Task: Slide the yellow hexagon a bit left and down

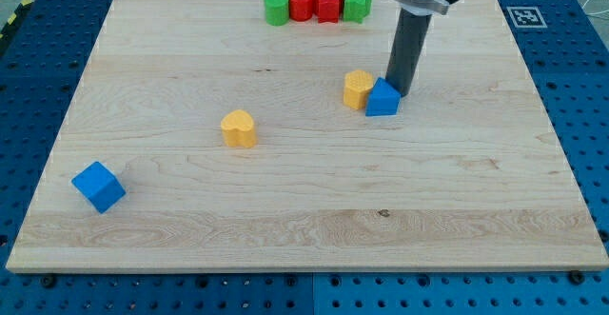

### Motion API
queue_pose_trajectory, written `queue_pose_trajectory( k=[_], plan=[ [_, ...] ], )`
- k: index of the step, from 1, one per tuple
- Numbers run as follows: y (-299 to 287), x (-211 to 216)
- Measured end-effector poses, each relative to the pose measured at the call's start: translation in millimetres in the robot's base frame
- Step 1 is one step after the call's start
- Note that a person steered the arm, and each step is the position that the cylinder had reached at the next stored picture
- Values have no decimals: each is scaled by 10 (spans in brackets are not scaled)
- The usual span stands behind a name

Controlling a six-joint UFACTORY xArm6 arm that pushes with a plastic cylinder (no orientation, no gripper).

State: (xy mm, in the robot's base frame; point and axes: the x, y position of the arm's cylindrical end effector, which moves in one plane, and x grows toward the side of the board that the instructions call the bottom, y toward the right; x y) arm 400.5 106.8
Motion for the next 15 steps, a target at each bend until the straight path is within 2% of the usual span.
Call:
queue_pose_trajectory(
  k=[2, 4, 5, 6, 9, 11, 13, 15],
  plan=[
    [-145, -43],
    [504, 118],
    [513, 112],
    [310, -89],
    [-605, -278],
    [-969, -350],
    [-974, -130],
    [-971, -293]
  ],
)
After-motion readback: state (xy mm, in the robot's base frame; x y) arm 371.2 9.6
